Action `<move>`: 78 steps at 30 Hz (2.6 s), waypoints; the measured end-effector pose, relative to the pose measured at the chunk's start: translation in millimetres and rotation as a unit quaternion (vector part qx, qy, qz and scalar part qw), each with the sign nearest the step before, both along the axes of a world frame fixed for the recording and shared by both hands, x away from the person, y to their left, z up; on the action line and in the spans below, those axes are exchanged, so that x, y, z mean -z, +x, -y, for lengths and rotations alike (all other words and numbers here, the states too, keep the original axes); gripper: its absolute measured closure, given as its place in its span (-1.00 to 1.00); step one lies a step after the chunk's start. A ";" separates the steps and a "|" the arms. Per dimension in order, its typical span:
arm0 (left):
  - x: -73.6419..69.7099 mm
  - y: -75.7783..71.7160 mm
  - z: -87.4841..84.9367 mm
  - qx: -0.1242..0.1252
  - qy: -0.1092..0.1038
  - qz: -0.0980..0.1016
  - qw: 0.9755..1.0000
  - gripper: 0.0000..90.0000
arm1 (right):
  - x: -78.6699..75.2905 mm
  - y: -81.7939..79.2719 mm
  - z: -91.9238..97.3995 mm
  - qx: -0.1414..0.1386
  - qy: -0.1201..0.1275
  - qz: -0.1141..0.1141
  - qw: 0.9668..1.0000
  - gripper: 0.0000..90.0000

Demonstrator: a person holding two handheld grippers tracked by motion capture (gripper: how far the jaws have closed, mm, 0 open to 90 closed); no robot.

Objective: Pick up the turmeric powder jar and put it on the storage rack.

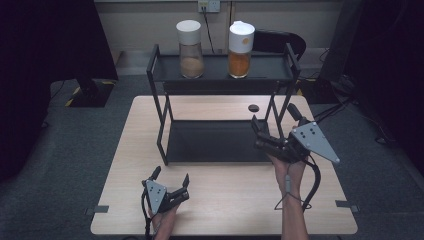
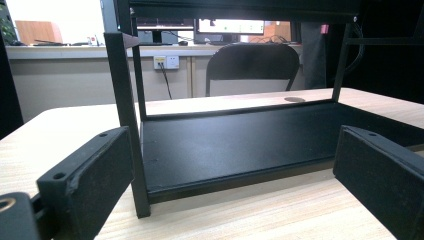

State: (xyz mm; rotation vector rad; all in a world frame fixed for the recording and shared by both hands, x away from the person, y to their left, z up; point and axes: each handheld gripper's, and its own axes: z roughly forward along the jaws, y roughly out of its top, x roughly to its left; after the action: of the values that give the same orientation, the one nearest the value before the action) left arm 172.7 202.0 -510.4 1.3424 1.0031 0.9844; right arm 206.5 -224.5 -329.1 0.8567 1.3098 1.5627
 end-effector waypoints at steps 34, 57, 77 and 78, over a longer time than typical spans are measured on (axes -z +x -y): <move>-0.1 -0.4 1.4 -0.004 0.000 0.000 1.000 -0.95 | 85.4 -48.1 -8.5 0.039 0.024 -0.018 0.999 -1.00; 0.0 -0.6 1.5 -0.005 0.001 0.000 1.000 -0.95 | 151.3 -53.5 -2.4 0.066 0.030 -0.056 0.996 -1.00; 0.0 -0.6 1.6 -0.005 0.001 0.000 1.000 -0.95 | 178.4 -48.5 -8.0 0.091 0.004 -0.085 0.992 -1.00; 0.0 -0.6 1.6 -0.005 0.001 0.000 1.000 -0.95 | 179.3 -48.0 -8.6 0.094 0.001 -0.085 0.992 -1.00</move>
State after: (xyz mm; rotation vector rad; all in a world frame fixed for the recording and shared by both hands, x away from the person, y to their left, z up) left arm 172.1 200.4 -510.3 1.3407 1.0085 0.9933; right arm 158.5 -215.8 -508.4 1.1025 1.3053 1.3670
